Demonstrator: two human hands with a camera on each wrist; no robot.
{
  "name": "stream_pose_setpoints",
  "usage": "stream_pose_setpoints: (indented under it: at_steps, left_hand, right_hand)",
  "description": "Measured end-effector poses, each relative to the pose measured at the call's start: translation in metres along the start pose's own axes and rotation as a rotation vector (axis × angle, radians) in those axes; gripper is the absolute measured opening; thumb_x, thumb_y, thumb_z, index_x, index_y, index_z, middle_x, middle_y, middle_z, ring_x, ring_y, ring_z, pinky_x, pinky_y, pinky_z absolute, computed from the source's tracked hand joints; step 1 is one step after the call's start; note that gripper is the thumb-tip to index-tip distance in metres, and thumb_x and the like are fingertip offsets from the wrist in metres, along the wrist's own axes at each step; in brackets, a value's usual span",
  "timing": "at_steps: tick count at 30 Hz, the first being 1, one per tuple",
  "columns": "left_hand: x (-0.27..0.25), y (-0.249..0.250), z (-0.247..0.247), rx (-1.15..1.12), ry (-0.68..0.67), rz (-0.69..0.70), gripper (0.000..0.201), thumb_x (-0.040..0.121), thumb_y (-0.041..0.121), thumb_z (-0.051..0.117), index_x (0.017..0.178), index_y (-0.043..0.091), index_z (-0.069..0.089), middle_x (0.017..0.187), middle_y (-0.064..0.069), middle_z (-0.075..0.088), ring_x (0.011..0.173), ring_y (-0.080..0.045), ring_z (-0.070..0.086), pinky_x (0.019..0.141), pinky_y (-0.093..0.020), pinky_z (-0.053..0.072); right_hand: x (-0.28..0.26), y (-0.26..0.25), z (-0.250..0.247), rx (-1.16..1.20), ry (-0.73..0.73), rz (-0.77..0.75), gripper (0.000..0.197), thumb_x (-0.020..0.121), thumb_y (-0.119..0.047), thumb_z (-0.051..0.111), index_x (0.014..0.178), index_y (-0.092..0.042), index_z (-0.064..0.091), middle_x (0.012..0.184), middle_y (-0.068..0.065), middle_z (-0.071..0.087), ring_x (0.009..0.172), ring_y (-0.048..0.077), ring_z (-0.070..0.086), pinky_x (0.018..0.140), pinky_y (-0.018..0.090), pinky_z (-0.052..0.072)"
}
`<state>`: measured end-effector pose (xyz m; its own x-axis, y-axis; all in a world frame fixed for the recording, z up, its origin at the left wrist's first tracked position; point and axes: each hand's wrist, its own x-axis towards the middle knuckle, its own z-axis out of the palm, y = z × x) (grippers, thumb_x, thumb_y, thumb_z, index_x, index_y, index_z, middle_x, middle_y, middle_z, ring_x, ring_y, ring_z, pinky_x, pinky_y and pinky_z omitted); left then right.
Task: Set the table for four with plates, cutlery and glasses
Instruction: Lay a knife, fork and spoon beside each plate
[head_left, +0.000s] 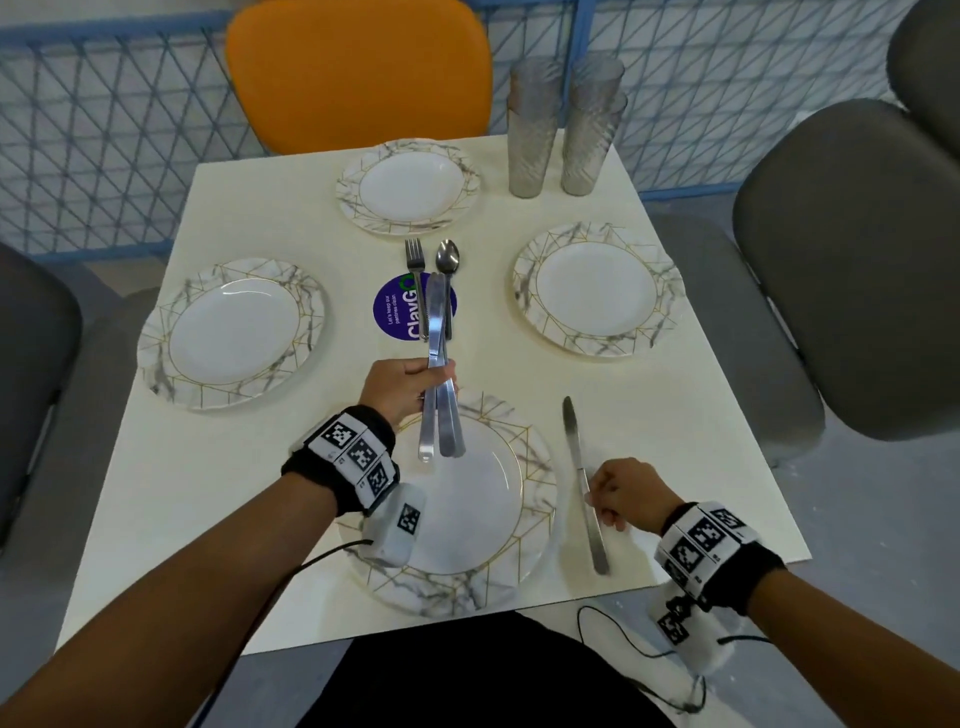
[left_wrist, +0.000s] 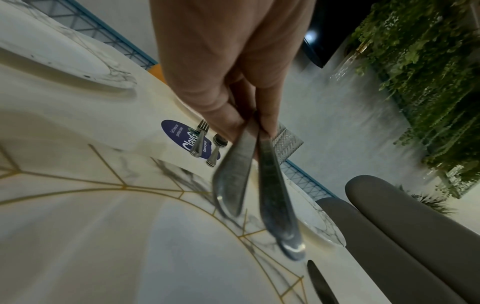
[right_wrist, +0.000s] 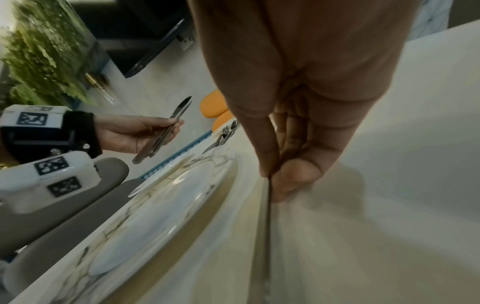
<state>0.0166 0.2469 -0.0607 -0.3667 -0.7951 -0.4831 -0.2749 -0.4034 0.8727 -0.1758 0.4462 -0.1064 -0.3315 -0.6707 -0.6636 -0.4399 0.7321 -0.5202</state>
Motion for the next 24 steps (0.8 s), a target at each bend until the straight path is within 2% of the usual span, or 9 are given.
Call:
stream_pose_setpoints:
  at_steps: [2, 6, 9, 14, 16, 19, 21, 23, 24]
  left_hand:
    - [0.0, -0.001, 0.0, 0.008, 0.005, 0.003, 0.021, 0.082, 0.011, 0.068, 0.1, 0.001, 0.069, 0.084, -0.008, 0.068, 0.071, -0.017, 0.065, 0.064, -0.018, 0.056]
    - [-0.002, -0.002, 0.0, -0.005, 0.006, -0.002, 0.021, 0.082, 0.009, 0.068, 0.1, -0.001, 0.068, 0.083, -0.01, 0.067, 0.073, -0.021, 0.064, 0.077, -0.029, 0.055]
    - [-0.002, -0.003, -0.001, -0.004, 0.008, 0.004, 0.022, 0.082, 0.01, 0.068, 0.101, -0.001, 0.068, 0.083, -0.01, 0.068, 0.071, -0.019, 0.066, 0.072, -0.024, 0.057]
    - [-0.005, -0.004, -0.003, 0.005, 0.015, 0.011, 0.02, 0.083, 0.011, 0.067, 0.099, 0.001, 0.068, 0.082, -0.009, 0.068, 0.068, -0.015, 0.066, 0.061, -0.018, 0.056]
    - [-0.005, -0.004, -0.003, 0.005, 0.021, 0.01, 0.019, 0.083, 0.011, 0.066, 0.099, 0.001, 0.068, 0.083, -0.008, 0.068, 0.072, -0.017, 0.066, 0.065, -0.021, 0.056]
    - [-0.005, -0.004, -0.005, 0.016, 0.026, 0.005, 0.015, 0.083, 0.013, 0.067, 0.095, 0.003, 0.068, 0.084, -0.009, 0.067, 0.075, -0.02, 0.065, 0.072, -0.026, 0.054]
    - [-0.005, -0.004, -0.006, 0.014, 0.028, 0.001, 0.011, 0.083, 0.014, 0.068, 0.089, 0.005, 0.069, 0.083, -0.009, 0.068, 0.075, -0.021, 0.065, 0.071, -0.026, 0.055]
    - [-0.005, -0.005, -0.007, 0.021, 0.036, 0.001, 0.008, 0.082, 0.015, 0.069, 0.085, 0.007, 0.069, 0.084, -0.01, 0.068, 0.077, -0.022, 0.066, 0.075, -0.029, 0.055]
    - [-0.004, -0.005, -0.007, 0.027, 0.039, 0.001, 0.009, 0.082, 0.016, 0.069, 0.085, 0.007, 0.069, 0.085, -0.011, 0.068, 0.078, -0.023, 0.066, 0.078, -0.03, 0.055]
  right_hand:
    - [-0.003, -0.003, 0.002, -0.051, 0.025, -0.02, 0.026, 0.08, 0.003, 0.049, 0.061, -0.014, 0.053, 0.047, -0.001, 0.056, 0.036, 0.008, 0.049, 0.04, 0.014, 0.042]
    - [-0.007, -0.006, 0.0, -0.168, 0.035, -0.05, 0.022, 0.082, -0.003, 0.052, 0.064, -0.014, 0.052, 0.053, -0.005, 0.056, 0.045, 0.009, 0.052, 0.038, 0.008, 0.037]
    - [-0.008, -0.006, -0.003, -0.213, 0.029, -0.038, 0.021, 0.082, -0.005, 0.053, 0.063, -0.014, 0.052, 0.054, -0.003, 0.057, 0.048, 0.013, 0.055, 0.035, 0.007, 0.036]
    - [-0.01, -0.006, -0.002, -0.247, 0.03, -0.026, 0.025, 0.085, -0.005, 0.05, 0.063, -0.016, 0.049, 0.056, -0.001, 0.059, 0.047, 0.015, 0.056, 0.039, 0.016, 0.045]
    - [-0.011, -0.007, 0.001, -0.306, 0.039, -0.037, 0.025, 0.086, -0.007, 0.048, 0.063, -0.017, 0.047, 0.063, 0.002, 0.064, 0.05, 0.017, 0.055, 0.04, 0.015, 0.043]
    - [-0.012, -0.006, 0.006, -0.371, 0.039, -0.039, 0.017, 0.089, -0.013, 0.048, 0.072, -0.013, 0.049, 0.083, 0.013, 0.07, 0.065, 0.025, 0.058, 0.061, 0.03, 0.052]
    - [-0.012, -0.003, 0.003, -0.356, 0.067, -0.051, 0.014, 0.088, -0.017, 0.053, 0.074, -0.016, 0.05, 0.083, 0.01, 0.069, 0.075, 0.028, 0.064, 0.073, 0.035, 0.054]
    - [-0.011, -0.002, -0.004, -0.366, 0.097, -0.105, 0.009, 0.085, -0.021, 0.06, 0.091, -0.019, 0.055, 0.097, 0.007, 0.067, 0.094, 0.027, 0.062, 0.083, 0.035, 0.051]
    - [-0.009, -0.001, -0.008, -0.408, 0.092, -0.157, 0.026, 0.083, -0.023, 0.064, 0.107, -0.02, 0.055, 0.11, 0.006, 0.062, 0.105, 0.026, 0.056, 0.088, 0.035, 0.048]
